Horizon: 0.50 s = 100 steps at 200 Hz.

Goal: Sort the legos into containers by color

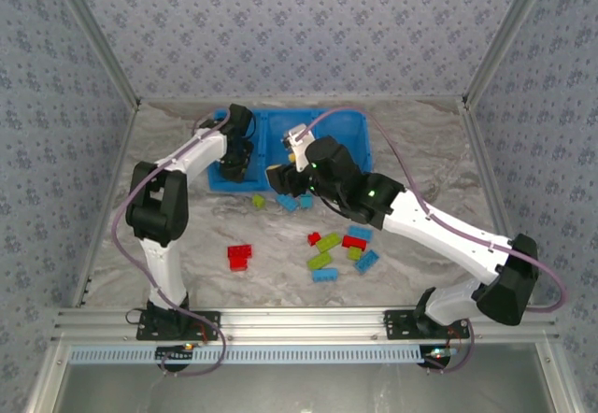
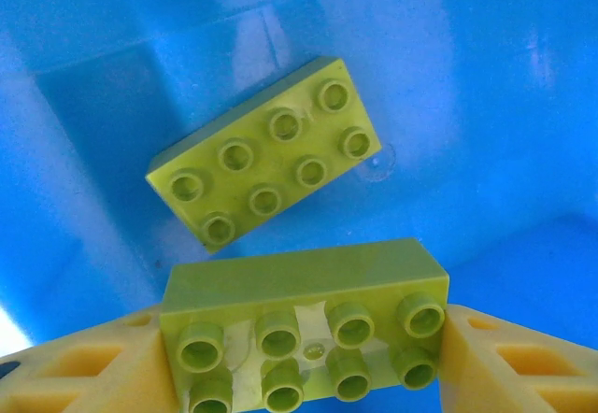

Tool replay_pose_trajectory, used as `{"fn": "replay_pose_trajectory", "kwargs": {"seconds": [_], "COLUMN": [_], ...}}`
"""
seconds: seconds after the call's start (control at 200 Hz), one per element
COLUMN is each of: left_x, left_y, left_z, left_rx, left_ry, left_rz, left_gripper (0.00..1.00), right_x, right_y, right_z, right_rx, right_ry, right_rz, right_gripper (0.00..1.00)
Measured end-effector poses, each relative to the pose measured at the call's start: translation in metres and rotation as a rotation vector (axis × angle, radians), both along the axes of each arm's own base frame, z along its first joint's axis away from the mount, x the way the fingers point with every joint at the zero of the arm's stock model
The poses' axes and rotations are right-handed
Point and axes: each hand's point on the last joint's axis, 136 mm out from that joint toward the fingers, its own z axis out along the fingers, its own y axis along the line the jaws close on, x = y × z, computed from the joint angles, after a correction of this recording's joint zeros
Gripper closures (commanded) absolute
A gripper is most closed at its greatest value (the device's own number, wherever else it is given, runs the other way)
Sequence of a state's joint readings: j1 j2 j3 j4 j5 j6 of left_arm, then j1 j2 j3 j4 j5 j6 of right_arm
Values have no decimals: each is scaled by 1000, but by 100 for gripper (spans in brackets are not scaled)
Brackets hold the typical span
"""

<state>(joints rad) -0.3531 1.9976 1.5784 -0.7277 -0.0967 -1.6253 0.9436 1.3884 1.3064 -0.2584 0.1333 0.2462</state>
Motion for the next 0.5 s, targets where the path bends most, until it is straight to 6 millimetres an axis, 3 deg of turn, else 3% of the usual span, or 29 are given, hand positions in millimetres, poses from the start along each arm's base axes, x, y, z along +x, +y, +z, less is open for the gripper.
{"fn": "replay_pose_trajectory", "kwargs": {"seconds": [0.345,0.5], "left_x": [8,11], "left_y": [-1,-2], "left_z": [1,2], "left_rx": [-12,-26], "left_ry": [-21,-31], "left_rz": [3,4], "left_gripper": [20,18], "right_x": [1,1], "right_y": [11,12], "right_z": [-22,-25], "right_rx": [-28,-28], "right_ry": [50,60], "right_rz": [22,22], "right_gripper": [38,38]}}
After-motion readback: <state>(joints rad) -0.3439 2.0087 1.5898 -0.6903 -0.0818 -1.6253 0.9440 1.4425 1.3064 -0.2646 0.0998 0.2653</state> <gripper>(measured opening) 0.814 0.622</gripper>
